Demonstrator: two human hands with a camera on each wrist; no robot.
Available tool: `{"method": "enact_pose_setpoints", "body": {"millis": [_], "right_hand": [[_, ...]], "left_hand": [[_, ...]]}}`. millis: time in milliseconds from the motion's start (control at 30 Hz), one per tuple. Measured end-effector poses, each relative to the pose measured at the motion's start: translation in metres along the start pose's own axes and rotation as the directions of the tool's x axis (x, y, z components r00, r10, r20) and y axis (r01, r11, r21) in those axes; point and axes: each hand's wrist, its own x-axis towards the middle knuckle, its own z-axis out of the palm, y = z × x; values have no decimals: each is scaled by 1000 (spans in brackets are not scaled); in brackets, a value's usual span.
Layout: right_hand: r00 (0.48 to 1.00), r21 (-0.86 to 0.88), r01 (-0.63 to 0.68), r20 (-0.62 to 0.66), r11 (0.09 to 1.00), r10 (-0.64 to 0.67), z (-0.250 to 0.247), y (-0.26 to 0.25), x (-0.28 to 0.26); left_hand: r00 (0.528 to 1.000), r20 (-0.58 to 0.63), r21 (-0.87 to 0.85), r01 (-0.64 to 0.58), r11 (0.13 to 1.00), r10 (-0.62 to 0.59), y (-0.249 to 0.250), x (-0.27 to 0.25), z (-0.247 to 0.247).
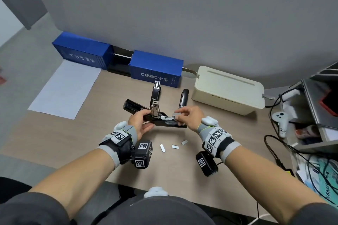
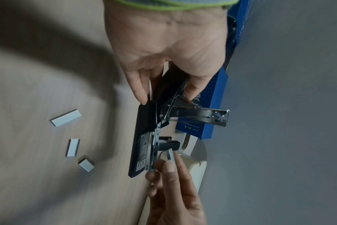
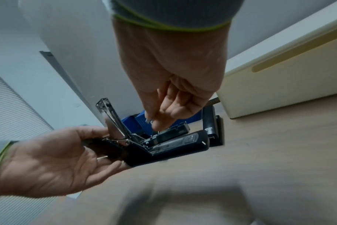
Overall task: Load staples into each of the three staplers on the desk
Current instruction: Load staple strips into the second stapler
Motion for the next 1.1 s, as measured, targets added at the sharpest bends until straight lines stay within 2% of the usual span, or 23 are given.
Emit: {"method": "enact_pose_setpoints", "body": {"millis": [100, 333, 567, 800, 900, 967, 1033, 1100], "right_hand": [[995, -213, 88, -18, 973, -94, 5, -1, 4], [993, -370, 106, -11, 923, -118, 12, 3, 11], [989, -394, 115, -37, 912, -141, 25, 9, 15], [992, -406, 125, 61, 905, -110, 43, 12, 19], [992, -368, 106, -27, 924, -124, 46, 13, 17], [997, -318, 29, -53, 948, -48, 50, 15, 15], [996, -368, -70, 33, 927, 88, 52, 20, 11], [968, -480, -96, 158, 872, 194, 64, 27, 8]], "left_hand": [[1000, 5, 0, -6, 1000, 6, 1, -3, 0], [1000, 8, -20, -16, 1000, 16, 2, -8, -1], [1000, 8, -46, -4, 999, 5, 3, -10, -6], [1000, -21, -84, 19, 996, -21, 2, -9, -23], [997, -68, -110, 18, 994, -26, 0, -4, -39], [993, -116, -143, 20, 990, -36, -2, -2, -54], [986, -158, -169, 28, 985, -55, -3, 0, -66], [979, -193, -195, 20, 981, -58, -1, 1, -78]]}}
